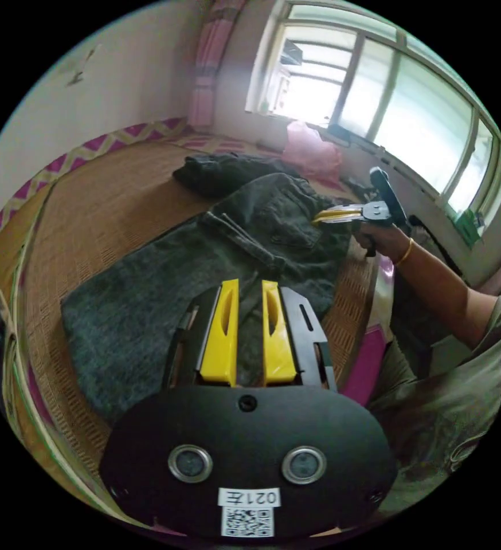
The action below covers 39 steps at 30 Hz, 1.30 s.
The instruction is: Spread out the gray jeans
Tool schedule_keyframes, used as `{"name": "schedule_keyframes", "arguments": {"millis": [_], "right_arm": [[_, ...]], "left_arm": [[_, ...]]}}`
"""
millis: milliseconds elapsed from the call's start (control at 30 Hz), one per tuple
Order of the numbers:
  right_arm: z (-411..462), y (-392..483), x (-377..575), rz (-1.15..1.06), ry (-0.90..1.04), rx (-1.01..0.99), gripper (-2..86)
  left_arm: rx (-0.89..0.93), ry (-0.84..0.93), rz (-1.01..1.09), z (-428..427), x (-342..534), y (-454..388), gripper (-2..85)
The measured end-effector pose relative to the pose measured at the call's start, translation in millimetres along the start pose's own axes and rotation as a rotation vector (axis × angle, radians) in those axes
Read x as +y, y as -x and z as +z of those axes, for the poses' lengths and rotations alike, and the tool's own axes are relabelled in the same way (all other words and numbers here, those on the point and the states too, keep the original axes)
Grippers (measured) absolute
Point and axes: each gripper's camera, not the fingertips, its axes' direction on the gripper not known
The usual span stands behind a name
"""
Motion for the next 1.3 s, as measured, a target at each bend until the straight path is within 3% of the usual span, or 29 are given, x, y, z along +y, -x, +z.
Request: {"name": "schedule_keyframes", "arguments": {"millis": [333,433,533,633,800,933,1000,1067,1233,1300], "right_arm": [[4,20,-14,0.020,0.001,-0.023,7.3],[4,26,-17,0.016,0.000,-0.014,7.3],[4,29,-20,0.024,-0.001,-0.029,7.3],[4,33,-23,0.024,-0.001,-0.027,7.3],[4,37,-27,0.027,-0.003,-0.030,7.2],[3,35,-29,0.042,-0.006,-0.058,7.2],[2,36,-31,0.044,-0.007,-0.062,7.1],[2,38,-32,0.044,-0.006,-0.058,7.2],[1,44,-35,0.032,-0.003,-0.045,7.1],[0,45,-37,0.032,-0.001,-0.046,7.1]], "left_arm": [[-0.024,0.109,0.108,33,-21,-23,10.2],[-0.081,0.101,0.054,25,-13,-13,6.3],[-0.015,0.066,0.004,10,0,6,1.8],[0.056,-0.095,-0.123,-36,25,36,-0.1],[-0.060,-0.367,-0.303,-196,116,115,-0.8],[-0.298,-0.417,-0.454,-307,212,176,-0.8],[-0.418,-0.426,-0.626,-362,286,215,-0.8],[-0.465,-0.424,-0.753,-391,342,244,-0.8],[-0.311,-0.213,-0.952,-367,441,311,-0.8],[-0.405,-0.188,-1.033,-364,469,322,-0.9]]}}
